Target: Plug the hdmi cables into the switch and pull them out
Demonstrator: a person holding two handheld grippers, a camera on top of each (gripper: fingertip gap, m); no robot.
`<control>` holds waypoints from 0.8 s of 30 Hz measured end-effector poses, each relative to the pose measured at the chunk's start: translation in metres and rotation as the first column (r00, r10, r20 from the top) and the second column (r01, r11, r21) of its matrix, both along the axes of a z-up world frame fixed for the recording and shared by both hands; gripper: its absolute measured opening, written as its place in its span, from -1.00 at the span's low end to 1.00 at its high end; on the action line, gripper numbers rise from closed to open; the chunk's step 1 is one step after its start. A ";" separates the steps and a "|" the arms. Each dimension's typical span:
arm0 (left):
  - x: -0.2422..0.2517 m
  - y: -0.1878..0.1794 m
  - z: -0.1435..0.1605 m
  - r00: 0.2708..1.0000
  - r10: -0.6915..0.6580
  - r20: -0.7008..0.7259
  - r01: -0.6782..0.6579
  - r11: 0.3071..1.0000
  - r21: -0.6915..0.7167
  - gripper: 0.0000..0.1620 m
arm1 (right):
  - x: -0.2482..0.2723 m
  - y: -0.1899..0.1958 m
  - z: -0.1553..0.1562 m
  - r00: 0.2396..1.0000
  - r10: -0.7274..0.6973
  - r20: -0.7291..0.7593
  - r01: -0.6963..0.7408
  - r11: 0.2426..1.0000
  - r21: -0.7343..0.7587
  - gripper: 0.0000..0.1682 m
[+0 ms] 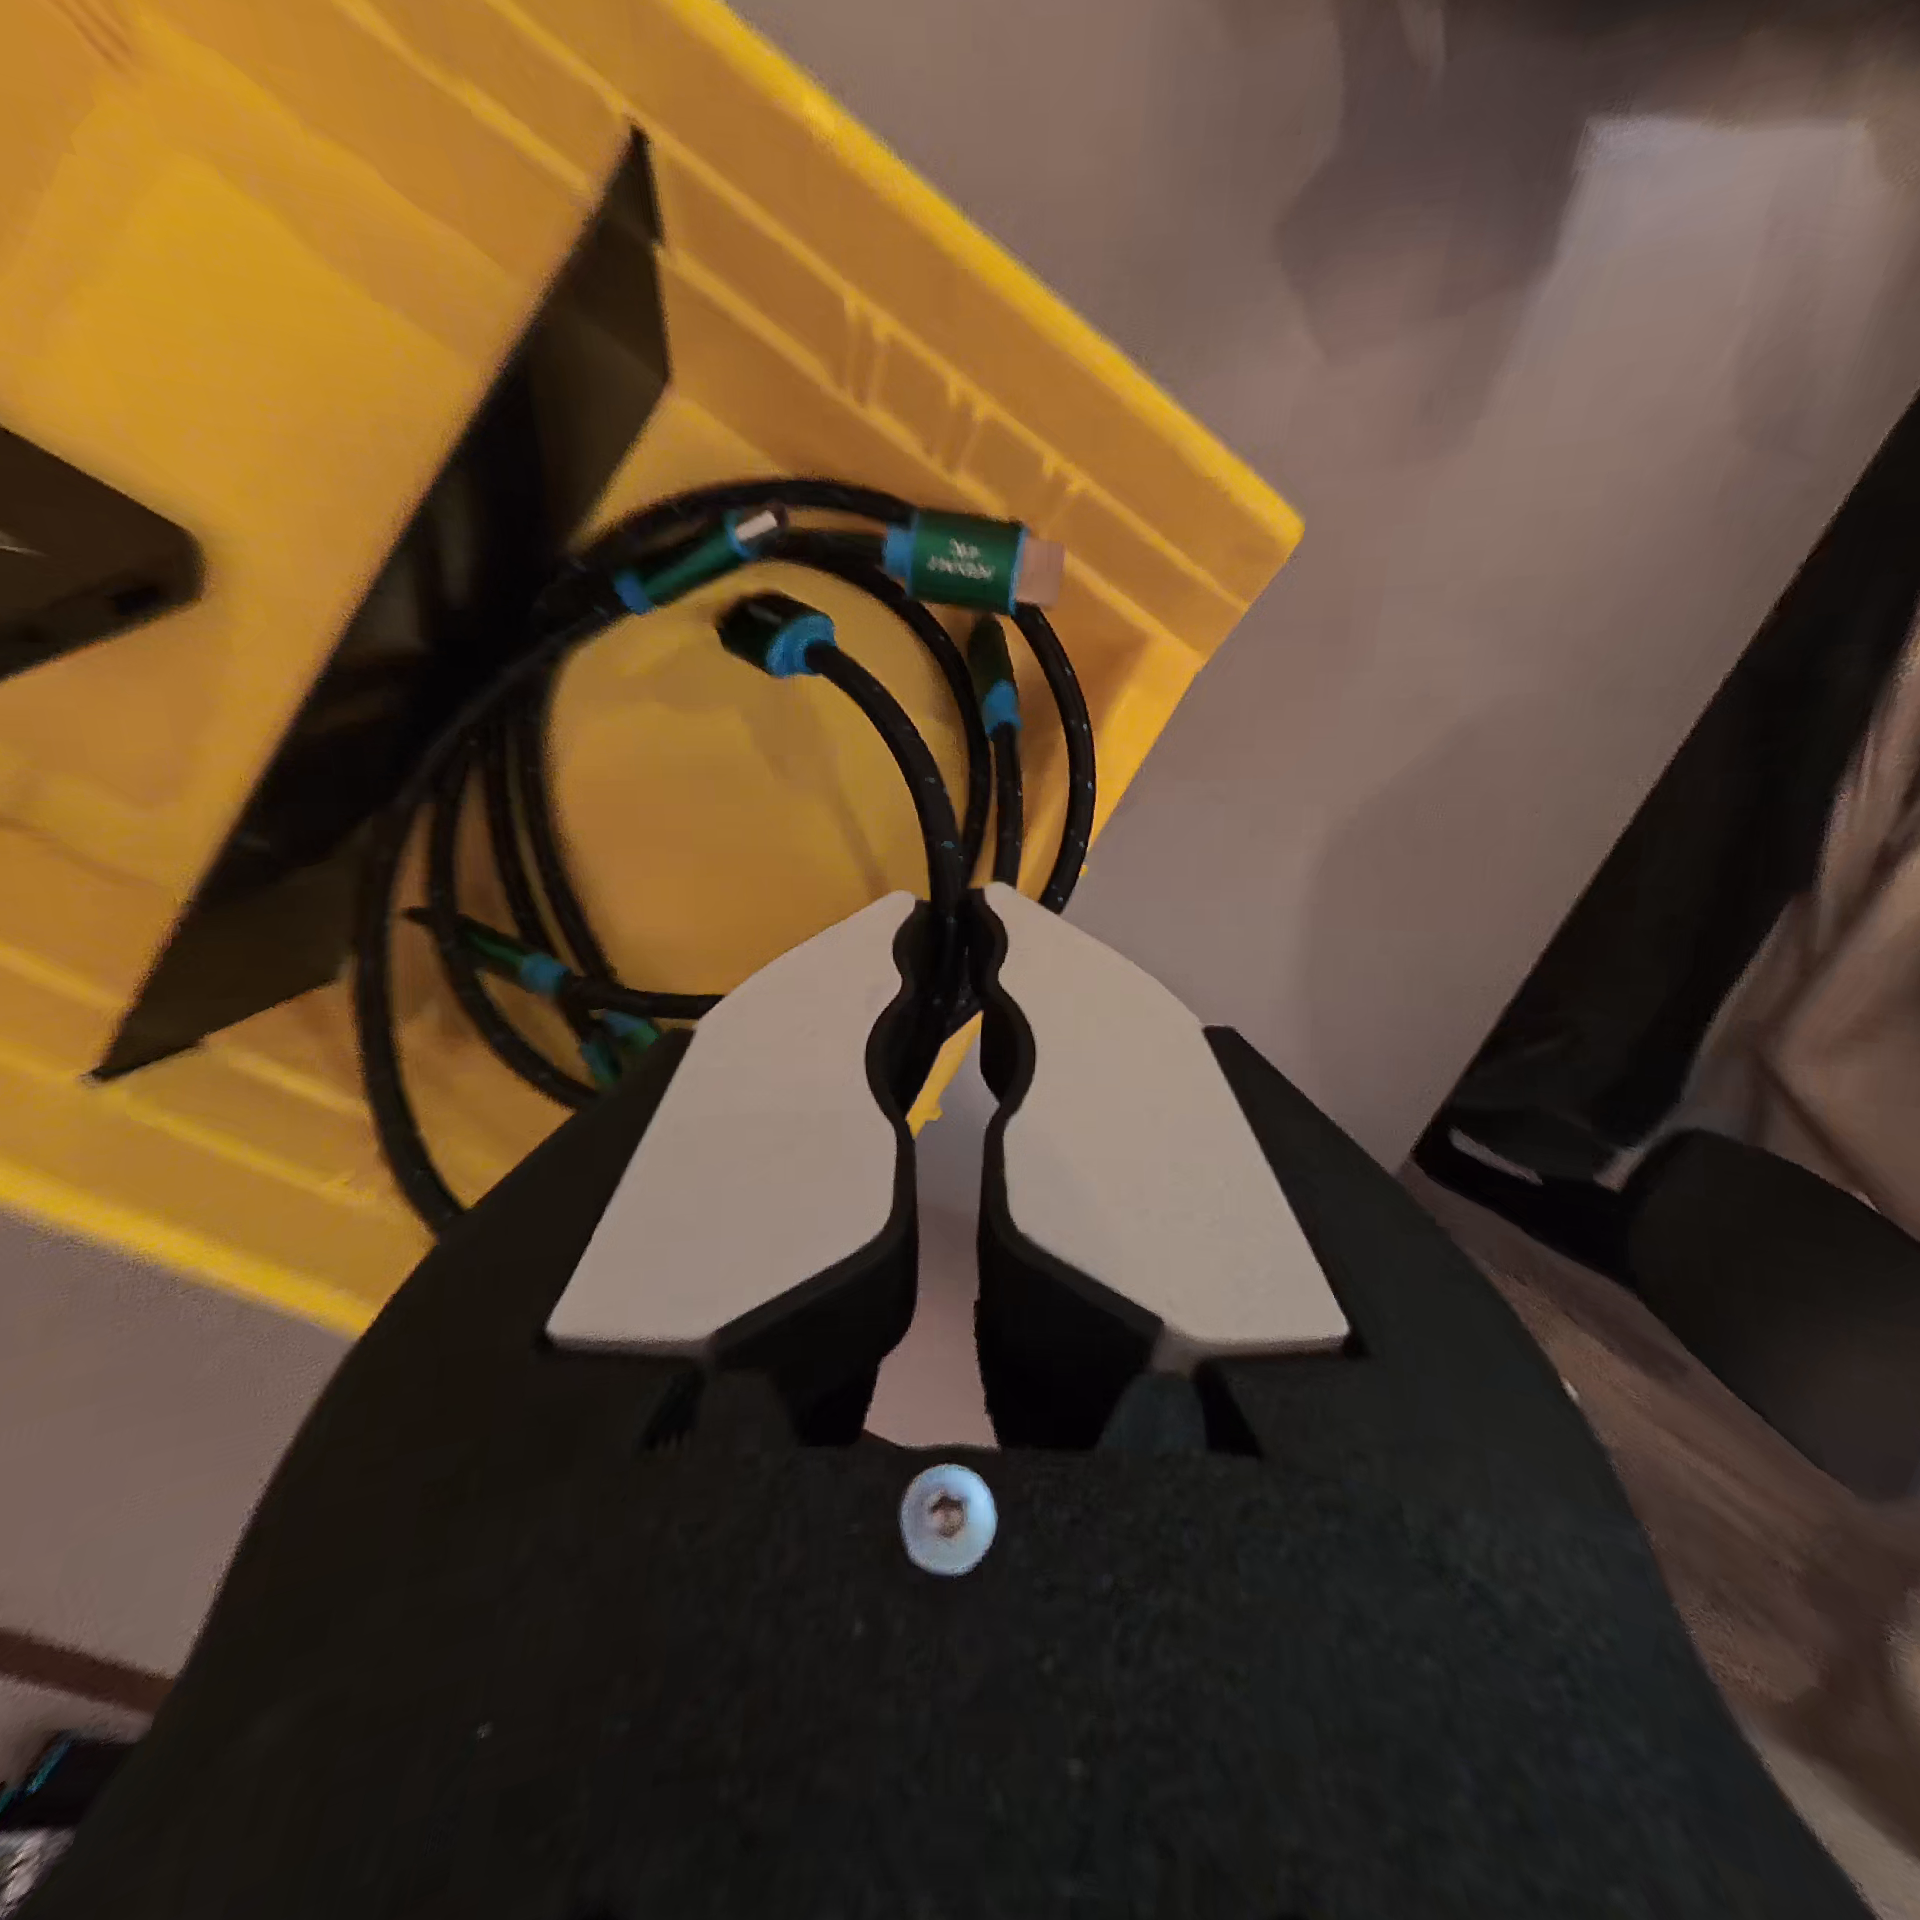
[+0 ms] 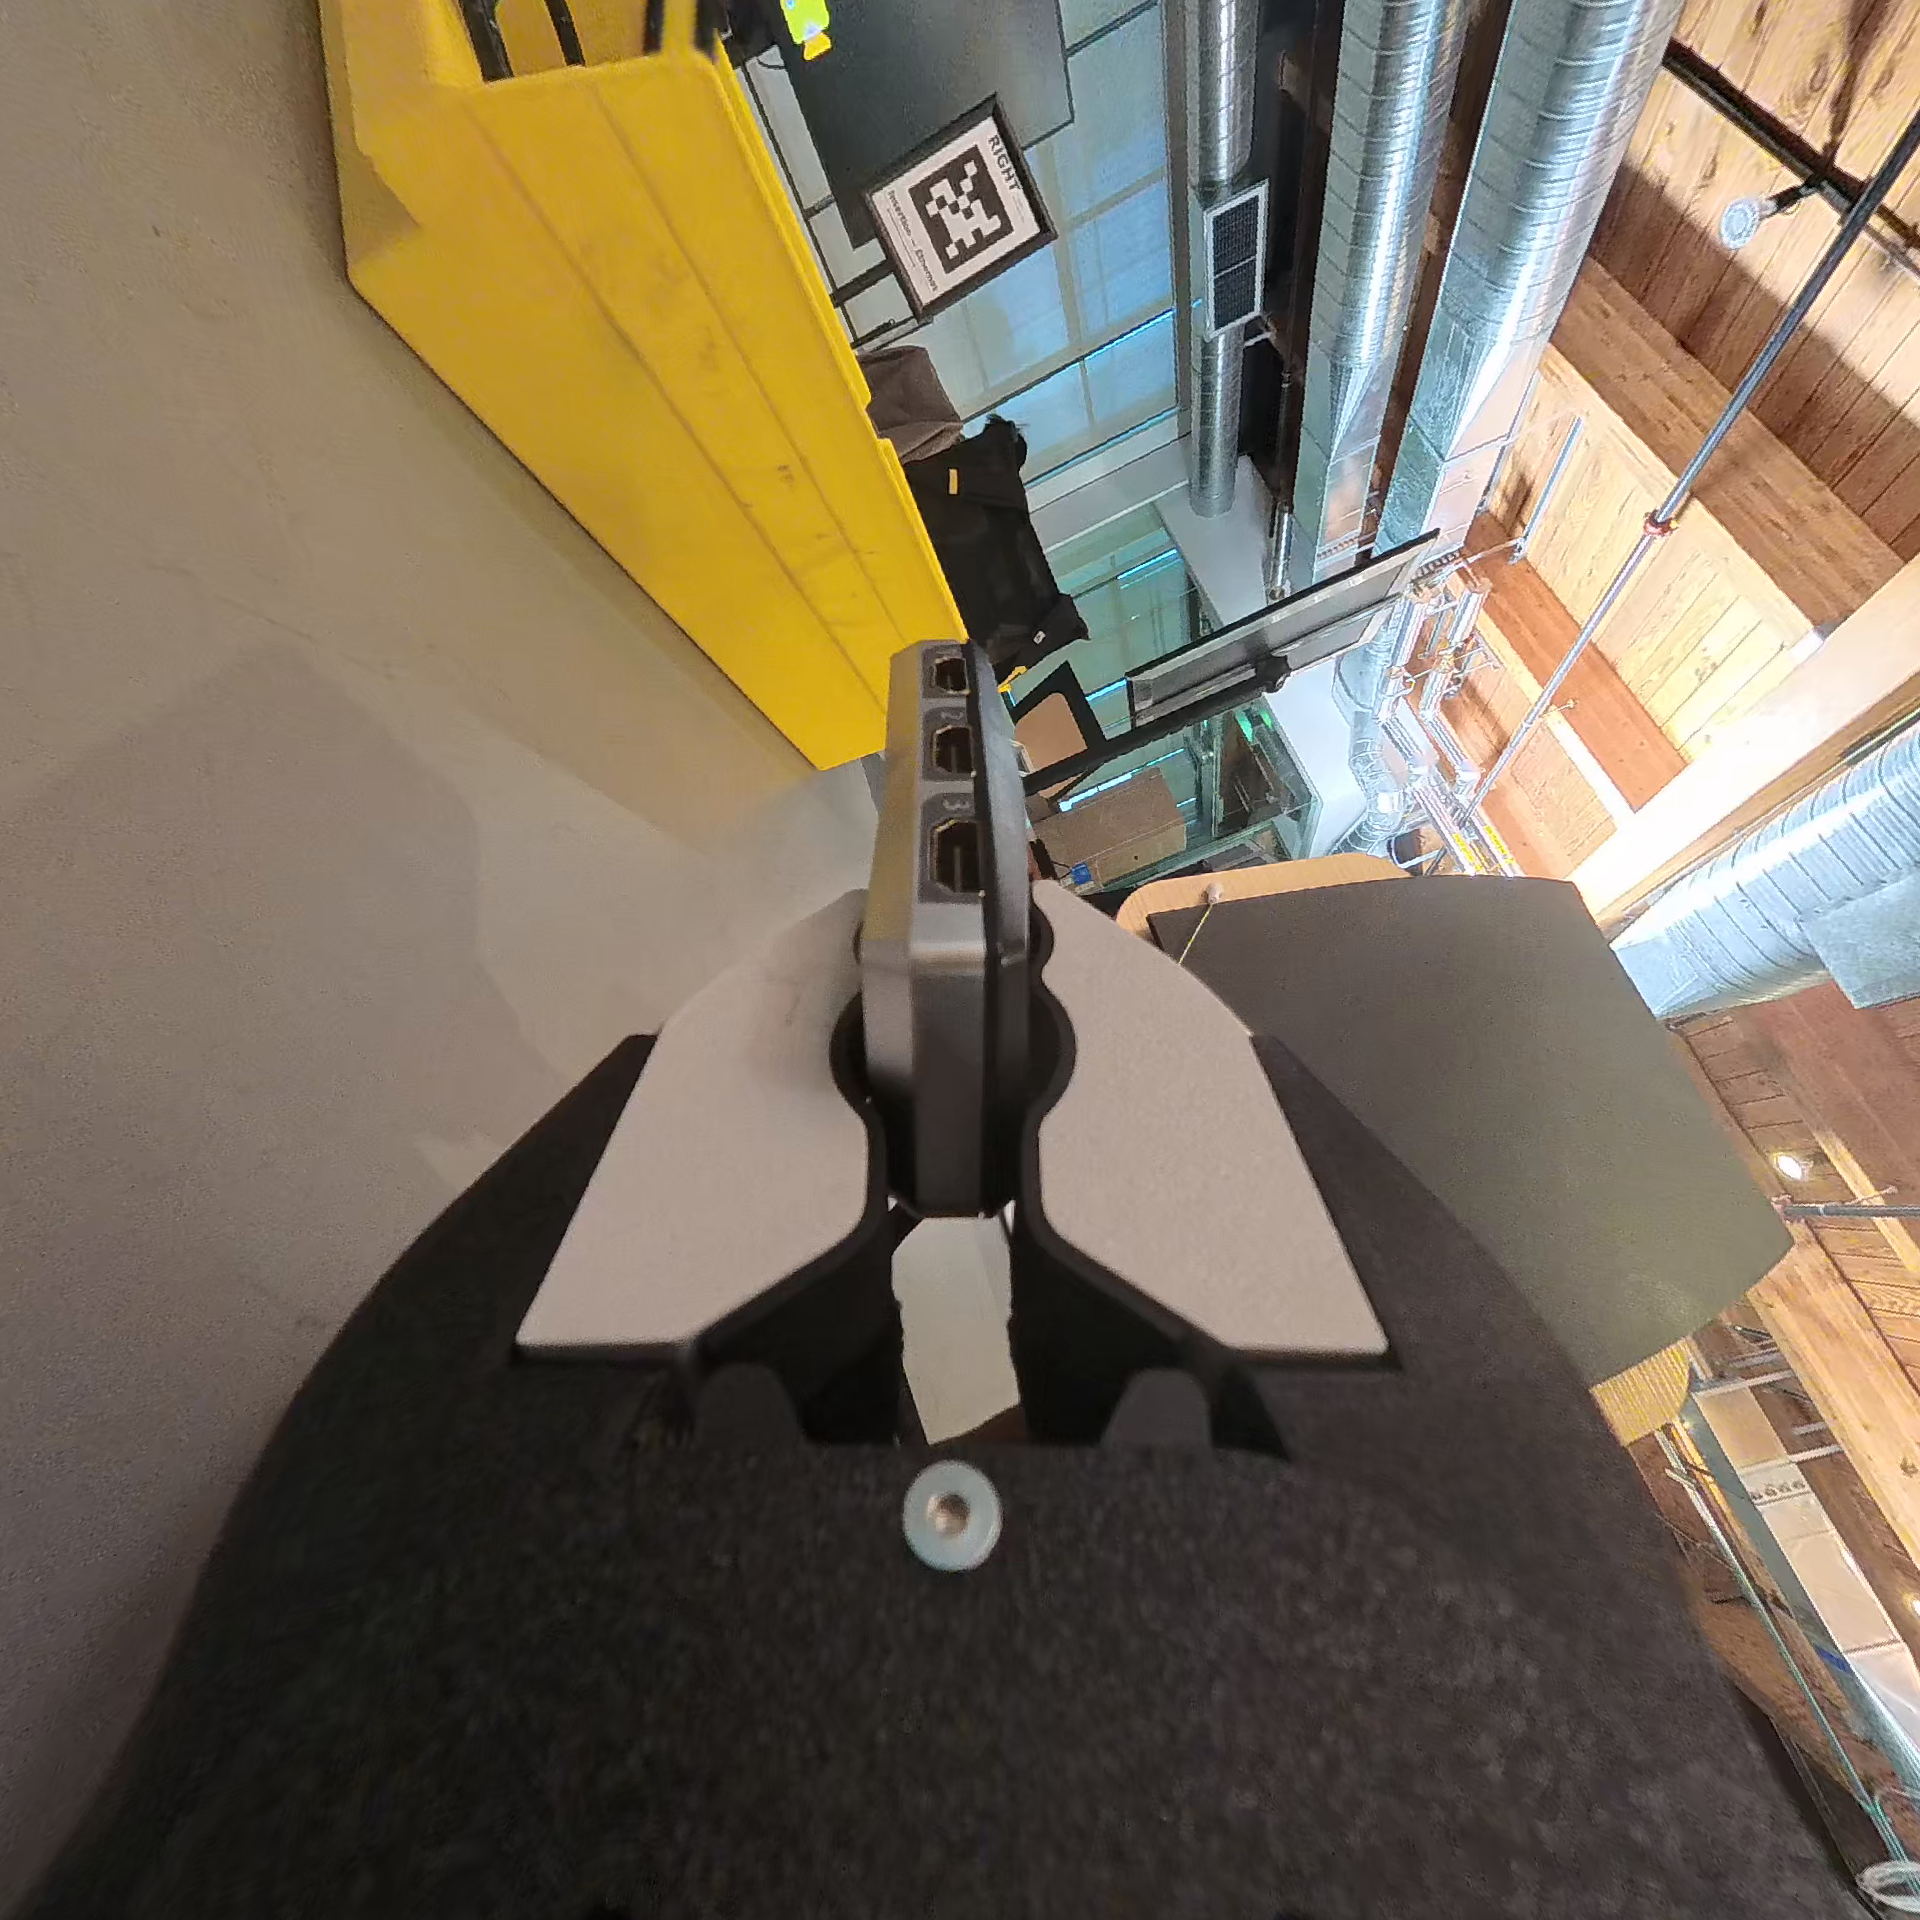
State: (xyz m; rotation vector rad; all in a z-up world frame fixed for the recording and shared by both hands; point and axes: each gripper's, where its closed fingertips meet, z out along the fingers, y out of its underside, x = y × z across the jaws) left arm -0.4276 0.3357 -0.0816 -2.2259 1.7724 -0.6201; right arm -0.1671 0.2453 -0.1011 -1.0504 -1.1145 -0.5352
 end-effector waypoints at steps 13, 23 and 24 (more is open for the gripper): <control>0.040 -0.104 0.158 0.942 -0.024 0.336 -0.167 0.834 0.526 -0.93 | 0.014 -0.002 0.011 0.999 -0.009 -0.042 0.011 0.999 0.038 -0.73; 0.163 -0.279 -0.047 0.927 0.022 0.376 -0.167 0.919 0.358 -0.92 | 0.024 -0.001 0.014 0.997 -0.016 -0.069 0.018 0.999 0.035 -0.73; 0.169 -0.285 -0.056 0.930 0.025 0.367 -0.164 0.921 0.353 -0.92 | 0.024 -0.002 0.013 0.998 -0.015 -0.063 0.017 0.999 0.035 -0.73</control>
